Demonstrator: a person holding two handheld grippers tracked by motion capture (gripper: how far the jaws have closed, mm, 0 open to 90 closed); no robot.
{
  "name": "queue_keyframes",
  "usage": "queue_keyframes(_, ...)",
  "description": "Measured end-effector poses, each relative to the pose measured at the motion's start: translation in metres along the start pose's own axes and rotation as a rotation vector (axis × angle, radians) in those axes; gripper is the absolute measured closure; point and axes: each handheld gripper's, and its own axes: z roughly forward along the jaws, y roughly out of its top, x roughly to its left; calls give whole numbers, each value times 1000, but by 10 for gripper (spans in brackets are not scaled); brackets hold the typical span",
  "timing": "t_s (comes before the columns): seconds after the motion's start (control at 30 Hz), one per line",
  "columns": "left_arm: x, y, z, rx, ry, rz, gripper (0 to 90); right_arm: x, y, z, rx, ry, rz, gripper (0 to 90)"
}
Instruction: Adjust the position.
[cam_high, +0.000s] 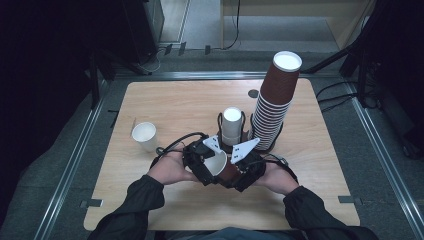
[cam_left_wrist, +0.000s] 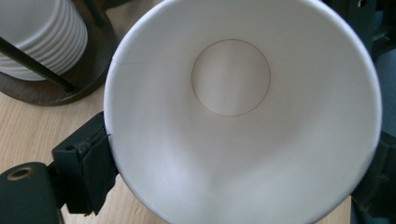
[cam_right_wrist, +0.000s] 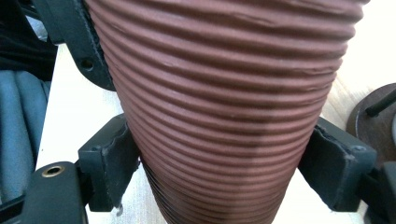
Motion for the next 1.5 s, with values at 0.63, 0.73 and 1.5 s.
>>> queue_keyframes(0.63,8,-17,-22,-157,46,-66,0,-9,-5,-36,-116,-66,34,189)
queue_keyframes(0.73,9,-21,-23,-169,46,-85,0,-8,-5,-42,-146,-84,34,189)
queue_keyframes(1.5,2,-11,-30,-387,-40,-110,0,-1,-2,-30,-265,-33,61,188)
